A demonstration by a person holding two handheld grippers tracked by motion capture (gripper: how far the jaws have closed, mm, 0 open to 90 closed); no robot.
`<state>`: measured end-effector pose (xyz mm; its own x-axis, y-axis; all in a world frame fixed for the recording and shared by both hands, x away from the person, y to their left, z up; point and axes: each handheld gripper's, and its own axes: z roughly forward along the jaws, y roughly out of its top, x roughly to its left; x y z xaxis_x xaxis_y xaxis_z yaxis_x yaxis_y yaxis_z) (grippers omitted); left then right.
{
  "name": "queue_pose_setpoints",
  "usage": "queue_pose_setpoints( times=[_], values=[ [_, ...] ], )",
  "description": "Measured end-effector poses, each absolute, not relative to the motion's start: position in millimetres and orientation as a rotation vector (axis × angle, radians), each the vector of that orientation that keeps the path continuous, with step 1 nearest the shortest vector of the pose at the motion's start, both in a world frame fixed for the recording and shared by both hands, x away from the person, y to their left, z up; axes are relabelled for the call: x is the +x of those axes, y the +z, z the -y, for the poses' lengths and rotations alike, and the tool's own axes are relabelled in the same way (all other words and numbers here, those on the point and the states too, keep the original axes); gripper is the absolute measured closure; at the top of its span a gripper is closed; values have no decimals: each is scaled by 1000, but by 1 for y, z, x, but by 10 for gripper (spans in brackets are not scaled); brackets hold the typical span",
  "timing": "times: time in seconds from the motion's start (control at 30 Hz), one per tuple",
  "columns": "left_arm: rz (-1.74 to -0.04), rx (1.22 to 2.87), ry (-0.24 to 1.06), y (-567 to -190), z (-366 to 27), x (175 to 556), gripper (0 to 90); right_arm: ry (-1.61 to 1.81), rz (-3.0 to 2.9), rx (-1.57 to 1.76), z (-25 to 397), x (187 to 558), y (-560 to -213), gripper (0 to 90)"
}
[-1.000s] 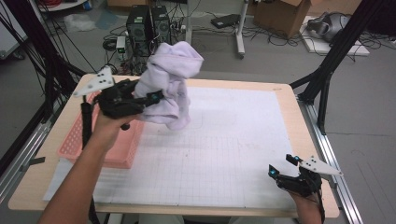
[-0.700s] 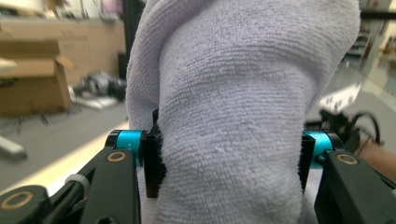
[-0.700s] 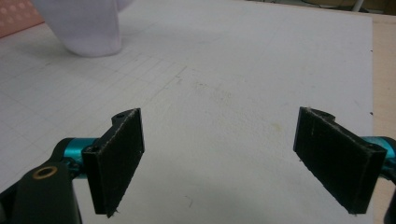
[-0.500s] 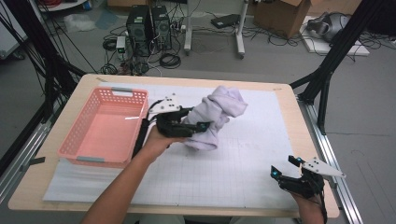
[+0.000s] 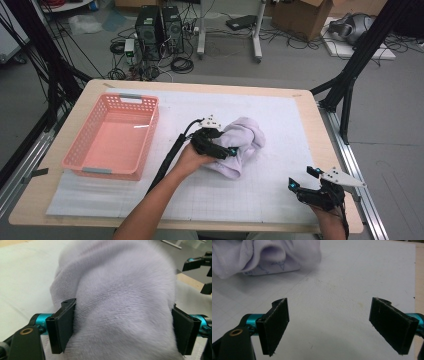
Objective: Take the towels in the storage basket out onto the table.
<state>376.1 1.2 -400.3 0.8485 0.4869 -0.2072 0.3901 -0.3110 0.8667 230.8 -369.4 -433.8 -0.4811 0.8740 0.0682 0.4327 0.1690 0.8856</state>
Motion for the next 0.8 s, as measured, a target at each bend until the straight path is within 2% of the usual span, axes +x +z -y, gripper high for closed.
queue_pose_setpoints(
  times=[0.13,0.4,0.5,0.8],
  values=[
    [-631,1808,198,-390,-24,361,192,1258,-1990,1236,369,231,-434,151],
    [-658,1730,286,-402,-63,326,194,1254,-2005,1226,361,234,-434,151],
    [-675,1697,355,-408,-80,311,239,1253,-2010,1223,360,236,-435,151],
    [-726,1677,385,-432,-105,289,208,1266,-2015,1214,351,241,-434,167]
  ],
)
